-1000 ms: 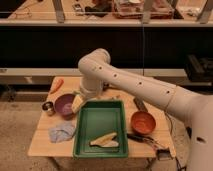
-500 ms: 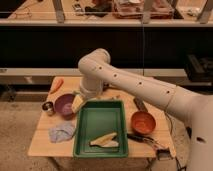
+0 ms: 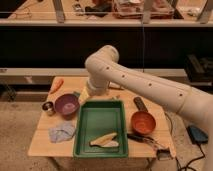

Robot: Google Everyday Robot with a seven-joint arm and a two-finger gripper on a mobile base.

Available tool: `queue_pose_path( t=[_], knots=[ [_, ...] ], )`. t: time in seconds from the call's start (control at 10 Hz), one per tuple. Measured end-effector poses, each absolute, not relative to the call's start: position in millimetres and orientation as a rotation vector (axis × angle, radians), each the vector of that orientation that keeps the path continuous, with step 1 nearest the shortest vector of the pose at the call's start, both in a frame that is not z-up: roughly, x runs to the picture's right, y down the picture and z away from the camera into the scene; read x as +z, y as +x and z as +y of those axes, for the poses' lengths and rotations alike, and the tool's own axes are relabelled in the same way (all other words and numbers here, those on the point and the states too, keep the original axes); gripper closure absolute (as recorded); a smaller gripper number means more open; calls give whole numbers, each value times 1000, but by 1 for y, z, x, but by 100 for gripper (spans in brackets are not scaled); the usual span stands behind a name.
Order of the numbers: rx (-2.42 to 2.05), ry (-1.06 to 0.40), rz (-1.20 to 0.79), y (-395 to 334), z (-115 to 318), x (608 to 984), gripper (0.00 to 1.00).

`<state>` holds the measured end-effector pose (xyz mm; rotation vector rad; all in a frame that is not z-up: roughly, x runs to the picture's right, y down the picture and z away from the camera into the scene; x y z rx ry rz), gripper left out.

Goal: Place fork in metal cup

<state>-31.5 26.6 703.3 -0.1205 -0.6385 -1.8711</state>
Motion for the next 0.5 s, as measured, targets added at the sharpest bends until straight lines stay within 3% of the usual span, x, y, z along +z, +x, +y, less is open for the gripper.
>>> queue_pose_path(
  t=[0.5],
  knots=[
    [-1568,66,-526,82,-5,719,20]
  ],
)
